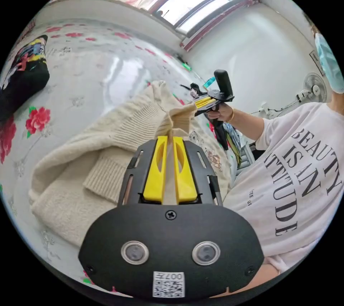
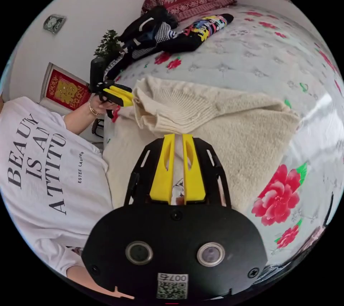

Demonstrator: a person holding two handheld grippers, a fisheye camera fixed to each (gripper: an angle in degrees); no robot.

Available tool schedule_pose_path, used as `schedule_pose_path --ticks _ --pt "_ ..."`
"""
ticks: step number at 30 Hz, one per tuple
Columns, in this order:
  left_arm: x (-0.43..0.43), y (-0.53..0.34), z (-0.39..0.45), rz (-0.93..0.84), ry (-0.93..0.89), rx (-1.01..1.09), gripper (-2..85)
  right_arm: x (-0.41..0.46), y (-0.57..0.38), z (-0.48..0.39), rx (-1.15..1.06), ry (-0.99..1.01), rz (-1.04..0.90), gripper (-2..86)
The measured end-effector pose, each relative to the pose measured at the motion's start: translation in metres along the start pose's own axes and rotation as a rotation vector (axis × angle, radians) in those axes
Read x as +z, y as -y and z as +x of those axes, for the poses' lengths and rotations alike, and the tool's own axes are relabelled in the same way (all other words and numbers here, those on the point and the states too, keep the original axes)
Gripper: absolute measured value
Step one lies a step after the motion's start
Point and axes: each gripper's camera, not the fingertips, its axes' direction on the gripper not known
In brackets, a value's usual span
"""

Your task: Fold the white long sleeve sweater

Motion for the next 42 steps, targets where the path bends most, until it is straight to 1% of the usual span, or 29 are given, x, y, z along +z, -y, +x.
schedule_pose_path --ticks 1,2,3,4,6,7,9,10,11,12,13,14,15,16,17,18,20,23,25,27,28,31,35,39,42 --pt "0.019 -0.013 0.008 -0.05 0.032 -0.016 1.7 0.015 -0.01 -0.004 0.028 0.015 -0.046 1.1" --pt "0.024 -0.018 0.013 -0.051 0.056 -0.021 1.7 0.022 -0.018 -0.011 0.042 0.017 -0.062 1.2" --pt "0.026 -0.027 0.024 -0.023 0.094 -0.028 1.6 0.019 -0.022 -0.02 0.056 -0.005 -0.045 1.2" --pt "0.025 -0.032 0.033 0.012 0.092 -0.029 0.5 0.016 -0.023 -0.024 0.063 -0.013 -0.026 1.2" --pt "0.024 -0.035 0.043 0.059 0.11 -0.031 -0.2 -0.001 -0.023 -0.03 0.093 -0.014 0.064 1.2" --pt "0.028 -0.033 0.048 0.061 0.147 -0.026 -0.4 -0.011 -0.021 -0.034 0.115 -0.008 0.137 1.2" --pt "0.05 -0.026 0.052 -0.002 0.199 -0.033 -0.3 -0.013 -0.008 -0.039 0.147 0.008 0.21 1.1" --pt "0.077 -0.021 0.05 -0.077 0.234 -0.041 -0.2 -0.008 -0.004 -0.039 0.154 0.002 0.204 1.0" --pt "0.094 -0.018 0.048 -0.134 0.256 -0.044 -0.1 0.012 0.005 -0.038 0.168 -0.018 0.149 0.9" --pt "0.124 -0.016 0.045 -0.241 0.304 -0.056 0.0 0.026 0.009 -0.036 0.184 -0.028 0.096 0.8" --pt "0.121 -0.016 0.053 -0.146 0.304 -0.026 -0.4 0.056 0.014 -0.026 0.259 -0.021 -0.057 0.6" --pt "0.124 -0.014 0.052 -0.176 0.307 -0.063 -0.6 0.04 0.009 -0.023 0.304 0.038 0.065 0.5" --pt "0.125 -0.01 0.053 -0.235 0.318 -0.14 -0.7 0.017 0.001 -0.024 0.346 0.084 0.147 0.3" --pt "0.116 -0.015 0.069 -0.184 0.33 -0.108 -0.8 0.006 -0.004 -0.028 0.343 0.091 0.184 0.3" --pt "0.11 -0.02 0.078 -0.149 0.335 -0.082 -0.9 -0.017 -0.019 -0.037 0.339 0.069 0.246 0.4" --pt "0.101 -0.033 0.095 -0.106 0.34 -0.046 -0.9 -0.027 -0.028 -0.042 0.339 0.052 0.263 0.6" --pt "0.093 -0.059 0.111 -0.088 0.341 -0.066 -0.9 -0.057 -0.07 -0.056 0.35 -0.015 0.257 1.6" --pt "0.079 -0.12 0.125 -0.04 0.337 -0.204 -0.9 -0.084 -0.143 -0.063 0.432 -0.102 0.227 3.7" --pt "0.066 -0.176 0.135 0.002 0.368 -0.353 -0.7 -0.094 -0.191 -0.062 0.523 -0.131 0.205 5.0" --pt "0.058 -0.215 0.143 0.019 0.418 -0.461 -0.4 -0.101 -0.253 -0.06 0.638 -0.136 0.191 6.6" --pt "0.055 -0.238 0.148 0.026 0.439 -0.521 0.0 -0.102 -0.267 -0.059 0.663 -0.133 0.191 7.0" --pt "0.055 -0.281 0.16 0.02 0.429 -0.628 3.3 -0.1 -0.316 -0.057 0.741 -0.06 0.168 8.1" --pt "0.066 -0.311 0.17 0.055 0.327 -0.68 8.0 -0.086 -0.326 -0.062 0.68 -0.02 0.073 8.7" --pt "0.093 -0.319 0.185 -0.019 0.323 -0.634 11.3 -0.071 -0.301 -0.074 0.549 0.018 -0.038 8.2" --pt "0.112 -0.314 0.19 -0.088 0.363 -0.558 11.5 -0.072 -0.291 -0.082 0.496 -0.098 -0.108 6.9"
